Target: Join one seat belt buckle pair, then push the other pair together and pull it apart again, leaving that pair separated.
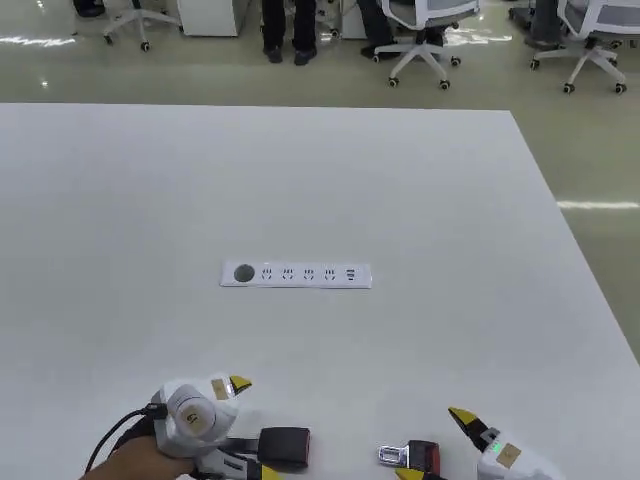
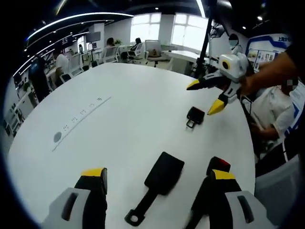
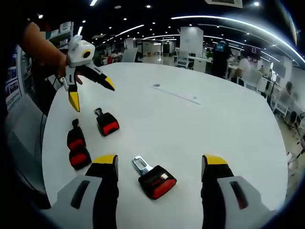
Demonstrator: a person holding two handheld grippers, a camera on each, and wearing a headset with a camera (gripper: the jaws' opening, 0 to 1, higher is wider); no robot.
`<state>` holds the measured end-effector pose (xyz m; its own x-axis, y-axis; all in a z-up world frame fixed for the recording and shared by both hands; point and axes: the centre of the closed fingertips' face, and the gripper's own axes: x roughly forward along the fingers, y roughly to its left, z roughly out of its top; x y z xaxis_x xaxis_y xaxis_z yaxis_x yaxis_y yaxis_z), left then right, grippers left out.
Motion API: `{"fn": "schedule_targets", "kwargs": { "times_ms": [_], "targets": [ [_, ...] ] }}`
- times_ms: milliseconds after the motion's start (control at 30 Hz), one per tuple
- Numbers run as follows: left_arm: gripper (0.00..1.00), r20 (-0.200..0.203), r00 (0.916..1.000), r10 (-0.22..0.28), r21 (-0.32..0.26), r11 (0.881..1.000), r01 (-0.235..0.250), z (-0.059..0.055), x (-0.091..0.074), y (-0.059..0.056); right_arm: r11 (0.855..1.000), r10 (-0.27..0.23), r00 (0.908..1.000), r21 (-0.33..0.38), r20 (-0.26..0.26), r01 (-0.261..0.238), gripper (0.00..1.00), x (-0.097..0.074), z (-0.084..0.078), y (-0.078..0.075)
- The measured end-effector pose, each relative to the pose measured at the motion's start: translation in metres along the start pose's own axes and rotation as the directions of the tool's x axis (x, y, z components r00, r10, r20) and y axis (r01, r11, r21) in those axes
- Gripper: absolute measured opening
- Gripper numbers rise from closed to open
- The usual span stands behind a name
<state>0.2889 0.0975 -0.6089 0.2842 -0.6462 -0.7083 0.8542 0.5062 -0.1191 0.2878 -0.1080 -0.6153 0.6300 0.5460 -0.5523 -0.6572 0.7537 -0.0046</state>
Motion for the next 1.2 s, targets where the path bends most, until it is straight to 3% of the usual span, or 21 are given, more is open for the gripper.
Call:
{"fn": "schedule_targets", "kwargs": {
  "times_ms": [133, 267, 333, 400, 467, 700, 867, 933, 1067, 1200],
  "targets": [
    [0.93, 0.057, 0.9968, 0.056, -0.068, 0.996, -0.052, 0.001, -0.013, 0.001, 0.998, -0.056, 0.9977, 0.015, 0.038, 0.055, 0.72, -0.01, 0.01, 0.004],
    [0.97, 0.118, 0.9861, 0.117, -0.123, 0.987, -0.102, 0.009, -0.034, -0.006, 0.995, -0.096, 0.9924, 0.03, 0.077, 0.094, 0.79, -0.021, 0.024, 0.015],
    [0.98, 0.136, 0.983, 0.124, -0.134, 0.985, -0.106, 0.014, -0.043, -0.015, 0.992, -0.123, 0.988, 0.045, 0.094, 0.119, 0.81, -0.027, 0.029, 0.018],
    [0.98, 0.153, 0.9776, 0.145, -0.146, 0.982, -0.123, 0.004, -0.047, -0.011, 0.99, -0.136, 0.9848, 0.049, 0.108, 0.132, 0.83, -0.032, 0.031, 0.022],
    [0.99, 0.188, 0.9655, 0.18, -0.173, 0.974, -0.148, -0.001, -0.054, -0.01, 0.989, -0.143, 0.9815, 0.066, 0.127, 0.136, 0.86, -0.037, 0.034, 0.028],
    [1.0, 0.259, 0.9325, 0.252, -0.237, 0.953, -0.191, -0.01, -0.083, -0.023, 0.984, -0.174, 0.9724, 0.054, 0.155, 0.168, 0.92, -0.057, 0.037, 0.051],
    [1.0, 0.293, 0.9116, 0.288, -0.232, 0.946, -0.225, -0.008, -0.1, -0.04, 0.979, -0.202, 0.9649, 0.052, 0.167, 0.196, 0.96, -0.069, 0.035, 0.059],
    [1.0, 0.307, 0.9025, 0.302, -0.242, 0.942, -0.233, -0.015, -0.108, -0.035, 0.976, -0.216, 0.9611, 0.058, 0.172, 0.209, 0.97, -0.074, 0.031, 0.062],
    [1.0, 0.309, 0.8965, 0.317, -0.243, 0.938, -0.248, -0.022, -0.112, -0.049, 0.971, -0.234, 0.9587, 0.08, 0.161, 0.224, 0.97, -0.081, 0.02, 0.067],
    [1.0, 0.308, 0.8895, 0.338, -0.261, 0.929, -0.262, -0.037, -0.125, -0.051, 0.97, -0.239, 0.9599, 0.09, 0.147, 0.227, 0.97, -0.086, 0.007, 0.076]
  ]
}}
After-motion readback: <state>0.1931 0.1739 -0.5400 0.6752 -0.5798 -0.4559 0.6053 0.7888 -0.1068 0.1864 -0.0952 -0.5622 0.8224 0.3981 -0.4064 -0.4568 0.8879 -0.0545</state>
